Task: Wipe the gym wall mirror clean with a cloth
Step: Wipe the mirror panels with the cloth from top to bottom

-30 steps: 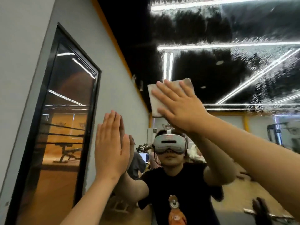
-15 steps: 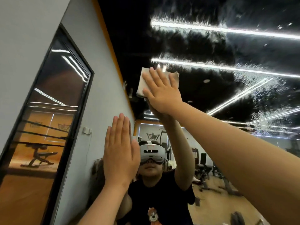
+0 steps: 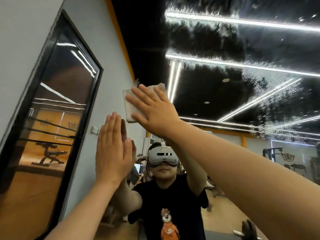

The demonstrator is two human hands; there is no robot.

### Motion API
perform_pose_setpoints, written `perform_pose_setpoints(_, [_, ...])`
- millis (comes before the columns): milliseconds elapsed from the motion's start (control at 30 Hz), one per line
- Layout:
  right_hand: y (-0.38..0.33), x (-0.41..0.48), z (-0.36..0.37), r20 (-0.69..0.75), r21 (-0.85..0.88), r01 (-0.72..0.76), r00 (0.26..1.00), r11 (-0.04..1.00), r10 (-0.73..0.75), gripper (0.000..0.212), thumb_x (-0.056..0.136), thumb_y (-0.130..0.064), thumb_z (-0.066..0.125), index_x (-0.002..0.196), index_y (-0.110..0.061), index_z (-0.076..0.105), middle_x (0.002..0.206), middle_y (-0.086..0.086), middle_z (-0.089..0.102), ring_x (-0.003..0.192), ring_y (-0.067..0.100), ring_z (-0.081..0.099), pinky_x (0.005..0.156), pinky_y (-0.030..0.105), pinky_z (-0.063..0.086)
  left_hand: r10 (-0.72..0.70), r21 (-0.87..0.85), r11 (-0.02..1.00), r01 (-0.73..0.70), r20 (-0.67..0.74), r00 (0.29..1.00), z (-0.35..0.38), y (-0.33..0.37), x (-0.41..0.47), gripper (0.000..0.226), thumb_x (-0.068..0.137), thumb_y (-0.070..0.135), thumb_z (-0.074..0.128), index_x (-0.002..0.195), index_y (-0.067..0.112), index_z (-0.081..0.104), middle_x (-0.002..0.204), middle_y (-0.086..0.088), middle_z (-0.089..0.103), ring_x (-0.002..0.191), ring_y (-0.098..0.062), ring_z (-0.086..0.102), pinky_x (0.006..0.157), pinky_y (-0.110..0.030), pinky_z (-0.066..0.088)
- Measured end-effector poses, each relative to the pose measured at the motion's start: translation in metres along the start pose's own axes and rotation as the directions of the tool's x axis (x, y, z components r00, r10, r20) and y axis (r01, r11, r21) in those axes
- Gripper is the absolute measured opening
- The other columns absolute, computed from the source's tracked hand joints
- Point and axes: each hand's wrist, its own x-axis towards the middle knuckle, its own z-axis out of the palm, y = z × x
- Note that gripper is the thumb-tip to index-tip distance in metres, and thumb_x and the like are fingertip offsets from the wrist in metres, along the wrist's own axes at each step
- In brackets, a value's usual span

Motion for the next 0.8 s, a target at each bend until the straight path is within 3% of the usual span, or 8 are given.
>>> perform_pose_setpoints(100, [0.028,0.030,-0.014,-0.003,0.035,-0.111,0.994,0.993,0.111,0.058,0.106,-0.048,0.024,0.159,-0.030,0.010,0.167,-0.003,0.005,0.153,0.017,-0.004,0.122,0.046,-0.008,0.002,0.091,0.996,-0.005,0.030,1.000,0.001,0.000,0.000,0.065,0.100,0.037,0.023,0.159,0.011,0.013,0.166,-0.003,0.011,0.153,-0.008,-0.002,0.125,-0.034,0.002])
perform_pose_setpoints(267, [0.087,0.060,-0.035,0.016,0.083,-0.271,0.963,0.959,0.271,0.058,0.106,-0.046,0.022,0.159,-0.029,0.005,0.167,-0.003,-0.001,0.153,0.017,-0.007,0.122,0.046,-0.007,-0.003,0.123,0.992,-0.001,0.033,0.999,0.002,-0.001,0.001,0.062,0.101,0.037,0.023,0.158,0.012,0.018,0.166,0.001,0.012,0.152,-0.005,-0.004,0.124,-0.030,-0.003])
perform_pose_setpoints(567, [0.190,-0.036,-0.046,-0.034,0.129,-0.553,0.827,0.823,0.561,0.059,0.106,-0.048,0.021,0.159,-0.029,0.004,0.167,-0.003,-0.004,0.153,0.017,-0.009,0.122,0.046,-0.008,0.025,0.129,0.991,-0.026,0.013,1.000,0.002,0.001,0.001,0.060,0.102,0.035,0.023,0.156,0.009,0.024,0.164,-0.001,0.018,0.152,-0.004,-0.001,0.124,-0.027,-0.001])
perform_pose_setpoints(667, [0.184,-0.075,-0.042,-0.032,0.165,-0.610,0.782,0.775,0.622,0.059,0.106,-0.047,0.018,0.159,-0.029,0.001,0.167,-0.002,-0.005,0.153,0.020,-0.010,0.122,0.050,-0.008,0.021,0.133,0.991,-0.027,0.048,0.999,0.001,-0.004,-0.001,0.060,0.103,0.035,0.023,0.157,0.009,0.022,0.165,-0.002,0.017,0.152,-0.007,-0.001,0.123,-0.026,-0.003])
perform_pose_setpoints(800, [0.123,-0.096,-0.021,-0.079,0.183,-0.639,0.748,0.747,0.659,0.059,0.105,-0.044,0.017,0.159,-0.025,0.004,0.167,0.002,-0.004,0.153,0.022,-0.010,0.122,0.051,-0.006,0.096,0.113,0.988,-0.110,0.116,0.988,-0.002,-0.011,-0.004,0.062,0.103,0.042,0.018,0.158,0.012,0.015,0.167,0.000,0.009,0.153,-0.011,0.001,0.123,-0.031,-0.002])
